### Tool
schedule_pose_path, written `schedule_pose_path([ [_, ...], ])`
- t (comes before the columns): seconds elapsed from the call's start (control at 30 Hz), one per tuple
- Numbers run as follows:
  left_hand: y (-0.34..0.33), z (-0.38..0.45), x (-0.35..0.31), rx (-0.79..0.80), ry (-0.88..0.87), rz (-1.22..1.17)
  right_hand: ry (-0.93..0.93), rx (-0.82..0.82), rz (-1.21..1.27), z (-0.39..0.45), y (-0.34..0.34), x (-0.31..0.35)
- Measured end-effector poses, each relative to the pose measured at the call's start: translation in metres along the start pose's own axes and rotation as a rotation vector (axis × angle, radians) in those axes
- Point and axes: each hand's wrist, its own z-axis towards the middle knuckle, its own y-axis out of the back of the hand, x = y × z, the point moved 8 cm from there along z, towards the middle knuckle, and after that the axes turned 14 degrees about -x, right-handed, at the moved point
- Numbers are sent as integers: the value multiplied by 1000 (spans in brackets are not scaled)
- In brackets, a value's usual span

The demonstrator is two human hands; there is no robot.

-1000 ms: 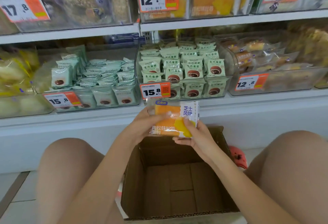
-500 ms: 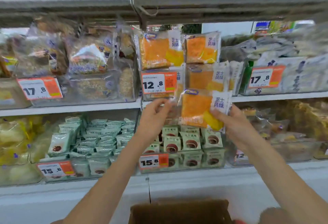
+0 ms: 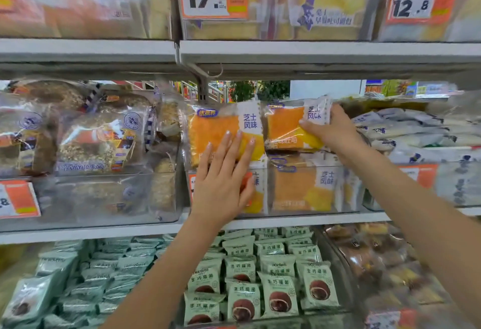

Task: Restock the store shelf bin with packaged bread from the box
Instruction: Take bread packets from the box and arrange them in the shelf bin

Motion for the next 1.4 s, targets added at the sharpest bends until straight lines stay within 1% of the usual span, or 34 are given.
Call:
schedule_pose_path([
  [0.1,1,0,-1,-19,-1,-14,71,-180,-161,2,9,-1],
  [0.13,0,0,0,-18,-2,-11,81,-205,-197,3,10,-1],
  [0.27,-1,1,0,29,3,-13,50,-130,-308,4,6,-5],
  [0.33,4,1,0,37,17,-62,67,-172,-320,-1,13,1],
  [0.4,14,1,9,15,111,-109,189,-289,-309,-15,27,17],
  [0.43,20,0,18,3,200,-108,266,-344,-282,-26,31,26],
  [0.47,25,-1,29,-10,308,-95,330,-360,-237,-37,32,35],
  [0.5,30,-3,41,-16,423,-90,375,-320,-193,-50,25,42],
  [0.57,36,-3,57,12,640,-137,385,-111,-132,-70,-3,47],
  [0.63,34,-2,61,96,767,-212,344,92,-101,-84,-35,46],
  [0.67,34,0,60,121,793,-252,335,150,-96,-88,-47,47],
  [0.77,39,8,58,95,816,-357,251,223,-22,-89,-65,49],
  [0.83,34,9,61,101,807,-360,169,227,79,-87,-66,51],
  [0.9,26,8,61,111,776,-389,143,180,140,-85,-59,55],
  [1.0,23,12,51,86,734,-416,199,47,164,-81,-36,60],
  [1.07,29,24,36,55,679,-426,190,-25,164,-74,-18,56],
  [1.13,31,41,13,44,581,-439,158,-73,133,-64,-1,46],
  [1.2,21,55,-7,100,504,-432,110,-100,83,-51,15,31],
  [1.27,5,63,-20,162,453,-368,88,-106,-1,-39,25,14],
  [1.4,-17,71,-25,268,464,-291,106,-117,-265,-22,30,-5],
])
